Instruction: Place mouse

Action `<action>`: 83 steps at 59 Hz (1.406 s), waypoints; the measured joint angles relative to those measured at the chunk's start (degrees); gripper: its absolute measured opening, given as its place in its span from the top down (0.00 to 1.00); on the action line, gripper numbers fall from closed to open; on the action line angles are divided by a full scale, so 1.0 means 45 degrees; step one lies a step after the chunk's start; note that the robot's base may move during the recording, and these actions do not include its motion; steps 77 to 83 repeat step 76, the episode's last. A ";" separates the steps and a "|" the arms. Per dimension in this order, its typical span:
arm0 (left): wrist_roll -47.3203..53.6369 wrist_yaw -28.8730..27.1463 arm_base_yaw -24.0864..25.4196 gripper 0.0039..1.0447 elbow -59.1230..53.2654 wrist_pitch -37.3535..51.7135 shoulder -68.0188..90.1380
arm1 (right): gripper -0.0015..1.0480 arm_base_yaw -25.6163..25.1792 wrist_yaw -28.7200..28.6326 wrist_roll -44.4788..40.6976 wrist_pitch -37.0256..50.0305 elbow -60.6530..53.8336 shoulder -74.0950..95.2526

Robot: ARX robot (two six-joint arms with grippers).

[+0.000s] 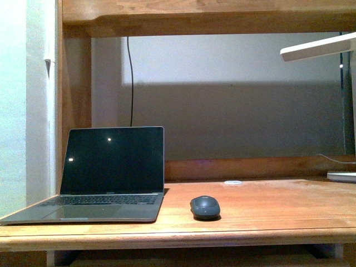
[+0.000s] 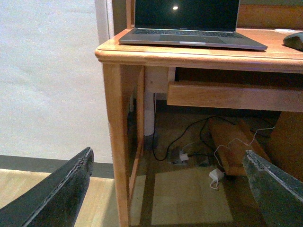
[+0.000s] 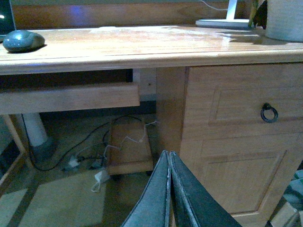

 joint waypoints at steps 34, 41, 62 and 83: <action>0.0000 0.0000 0.0000 0.07 0.0000 0.0000 0.0000 | 0.21 0.0000 0.0000 -0.0024 0.0000 0.0000 -0.0010; 0.0000 0.0000 0.0000 0.07 0.0000 0.0000 0.0000 | 0.07 0.0000 0.0000 -0.0019 0.0000 0.0000 -0.0010; 0.0000 0.0000 0.0000 0.07 0.0000 0.0000 0.0000 | 0.07 0.0000 0.0000 -0.0024 0.0000 0.0000 -0.0010; 0.0000 0.0000 0.0000 0.07 0.0000 0.0000 0.0000 | 0.07 0.0000 0.0000 -0.0024 0.0000 0.0000 -0.0010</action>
